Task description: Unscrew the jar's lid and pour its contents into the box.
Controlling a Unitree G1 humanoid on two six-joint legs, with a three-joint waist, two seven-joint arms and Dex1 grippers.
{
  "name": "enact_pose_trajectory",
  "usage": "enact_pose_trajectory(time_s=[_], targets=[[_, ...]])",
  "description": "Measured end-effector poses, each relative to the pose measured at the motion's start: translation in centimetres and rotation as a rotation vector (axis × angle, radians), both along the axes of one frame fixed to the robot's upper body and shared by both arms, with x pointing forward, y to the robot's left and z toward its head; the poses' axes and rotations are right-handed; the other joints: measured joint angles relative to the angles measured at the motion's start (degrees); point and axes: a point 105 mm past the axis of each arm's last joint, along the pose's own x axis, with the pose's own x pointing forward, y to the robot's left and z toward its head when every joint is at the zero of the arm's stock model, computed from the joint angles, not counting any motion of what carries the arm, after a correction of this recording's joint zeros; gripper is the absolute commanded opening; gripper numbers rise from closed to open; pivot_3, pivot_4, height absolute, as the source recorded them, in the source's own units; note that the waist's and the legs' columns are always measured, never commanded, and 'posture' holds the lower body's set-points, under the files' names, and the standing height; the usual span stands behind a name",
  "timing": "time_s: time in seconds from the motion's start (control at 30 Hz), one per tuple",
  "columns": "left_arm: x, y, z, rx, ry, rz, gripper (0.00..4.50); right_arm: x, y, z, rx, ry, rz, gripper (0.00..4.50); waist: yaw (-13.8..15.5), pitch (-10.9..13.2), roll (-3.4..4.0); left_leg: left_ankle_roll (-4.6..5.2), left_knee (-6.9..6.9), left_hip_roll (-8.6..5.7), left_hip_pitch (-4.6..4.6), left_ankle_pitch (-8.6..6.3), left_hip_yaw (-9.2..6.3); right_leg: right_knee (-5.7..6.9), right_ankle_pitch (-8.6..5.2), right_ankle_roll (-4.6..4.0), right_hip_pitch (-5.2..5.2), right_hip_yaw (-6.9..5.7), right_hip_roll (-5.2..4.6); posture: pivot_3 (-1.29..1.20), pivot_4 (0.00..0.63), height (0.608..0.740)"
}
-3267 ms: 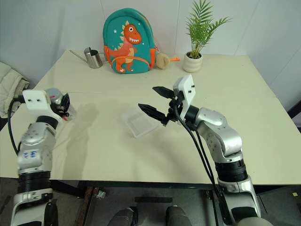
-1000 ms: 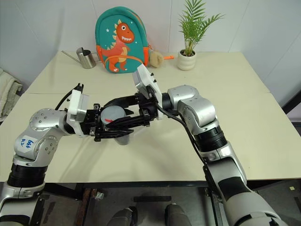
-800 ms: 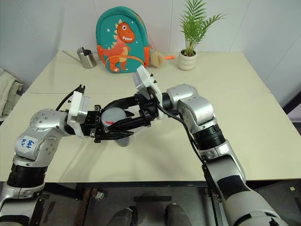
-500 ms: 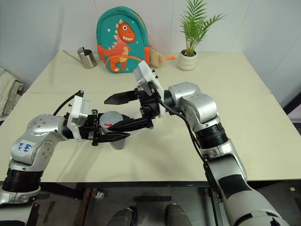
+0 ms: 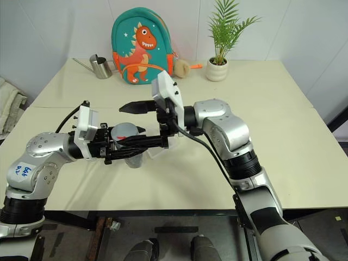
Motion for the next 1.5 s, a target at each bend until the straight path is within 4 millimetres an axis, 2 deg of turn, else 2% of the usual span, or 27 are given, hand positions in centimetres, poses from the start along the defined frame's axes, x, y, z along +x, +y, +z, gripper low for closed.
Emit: enact_pose_trajectory(time_s=[0.27,0.4,0.8,1.07,1.13,1.23,1.27,1.5], targets=[[0.0,-0.5,-0.2,-0.002,0.007,-0.017,2.36,-0.1,1.2,-0.4,-0.004,0.001,-0.022,4.45,-0.03,0.0,0.0,0.0,0.0,0.0,0.0,0.0,-0.01,0.0,0.0,0.0,0.0,0.0,0.0,0.0,0.15,0.74],[0.1,-0.5,-0.1,-0.005,0.006,-0.01,2.36,1.1,1.5,-0.8,-0.003,0.021,-0.061,4.45,-0.11,0.0,0.0,0.0,0.0,0.0,0.02,0.0,0.01,0.03,0.0,0.0,0.0,-0.01,0.01,0.0,0.15,0.74],[0.4,-0.4,-0.1,-0.013,0.017,0.029,2.36,1.8,1.2,-0.7,0.004,-0.024,-0.051,4.45,-0.07,0.0,0.0,0.0,0.0,0.0,0.01,0.0,0.0,0.01,0.0,0.0,0.0,-0.02,0.01,0.0,0.15,0.74],[0.6,-0.3,-0.1,-0.015,0.021,0.042,2.36,2.4,-0.7,-0.7,-0.024,-0.053,-0.064,4.45,-0.01,0.0,0.0,0.0,-0.01,0.01,0.0,0.0,-0.01,0.01,0.0,0.0,0.0,-0.02,0.02,0.0,0.15,0.74],[0.6,-0.2,0.0,-0.019,0.018,0.05,2.36,2.8,-2.3,-0.5,-0.042,-0.053,-0.089,4.45,0.1,0.0,0.0,0.0,0.0,-0.01,0.0,0.0,-0.01,-0.03,0.0,0.0,0.03,-0.02,-0.01,0.0,0.15,0.74],[-0.3,-0.4,0.5,-0.016,-0.018,0.008,2.36,5.1,-6.5,-0.3,-0.029,0.008,-0.249,4.45,0.72,0.0,0.0,0.04,0.01,-0.06,0.0,-0.02,-0.01,-0.16,0.0,0.0,0.11,-0.01,-0.08,0.0,0.15,0.74],[-0.5,-0.4,0.5,-0.014,-0.025,-0.002,2.36,5.3,-7.1,-0.3,-0.02,0.027,-0.266,4.45,0.89,0.0,0.0,0.04,-0.01,-0.06,0.01,-0.02,-0.01,-0.17,0.0,0.0,0.11,0.01,-0.08,0.0,0.15,0.74],[-0.6,-0.4,0.6,-0.011,-0.04,-0.016,2.36,3.8,-6.6,-0.1,-0.017,0.082,-0.179,4.45,-0.03,0.02,0.03,0.03,-0.04,0.07,0.02,-0.02,0.01,-0.09,-0.01,-0.03,0.05,0.03,0.1,0.0,0.15,0.74]])
